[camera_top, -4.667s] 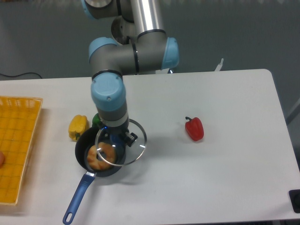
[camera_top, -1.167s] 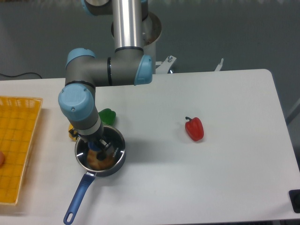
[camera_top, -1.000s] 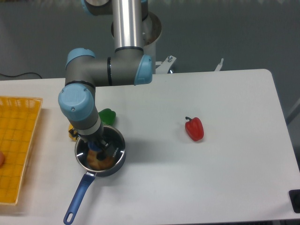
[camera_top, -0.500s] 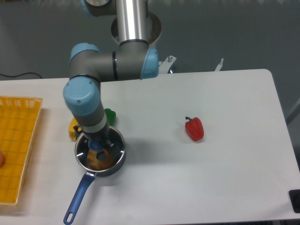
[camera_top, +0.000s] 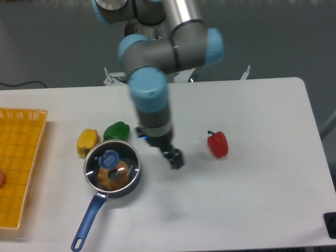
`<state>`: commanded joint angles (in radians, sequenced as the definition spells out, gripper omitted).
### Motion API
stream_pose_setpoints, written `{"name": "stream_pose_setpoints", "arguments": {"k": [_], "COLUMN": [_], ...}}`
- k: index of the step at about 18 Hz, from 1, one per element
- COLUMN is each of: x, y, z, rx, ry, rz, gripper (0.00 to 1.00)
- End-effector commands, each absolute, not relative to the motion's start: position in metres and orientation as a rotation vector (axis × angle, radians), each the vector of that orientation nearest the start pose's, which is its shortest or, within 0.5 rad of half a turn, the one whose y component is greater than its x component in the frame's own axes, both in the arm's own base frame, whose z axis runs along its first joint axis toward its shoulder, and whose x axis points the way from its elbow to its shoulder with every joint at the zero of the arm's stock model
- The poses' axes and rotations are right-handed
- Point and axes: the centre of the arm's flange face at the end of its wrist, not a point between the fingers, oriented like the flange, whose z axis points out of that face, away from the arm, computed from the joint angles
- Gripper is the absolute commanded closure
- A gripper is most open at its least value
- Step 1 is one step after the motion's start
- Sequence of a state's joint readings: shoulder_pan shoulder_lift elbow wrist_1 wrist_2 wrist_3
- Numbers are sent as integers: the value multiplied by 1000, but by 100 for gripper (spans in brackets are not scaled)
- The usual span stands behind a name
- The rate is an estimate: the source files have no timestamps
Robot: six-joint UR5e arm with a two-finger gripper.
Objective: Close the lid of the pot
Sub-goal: 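Open the gripper and raise it away from the lid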
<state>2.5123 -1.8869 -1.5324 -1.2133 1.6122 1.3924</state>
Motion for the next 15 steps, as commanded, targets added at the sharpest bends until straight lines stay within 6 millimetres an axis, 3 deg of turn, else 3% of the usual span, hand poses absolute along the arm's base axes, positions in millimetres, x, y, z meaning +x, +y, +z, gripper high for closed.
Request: {"name": "stream_pose_setpoints", "arguments": {"k": [3,10,12,15], "x": [-462,-504,-503,-500], "y": [418,342,329,333], "z": [376,376,372,378], "rx": [-3062,-3058,-3051,-3011], "ry": [780,836,847,839], "rz": [118,27,21,31], "gripper": [0,0,0,0]}}
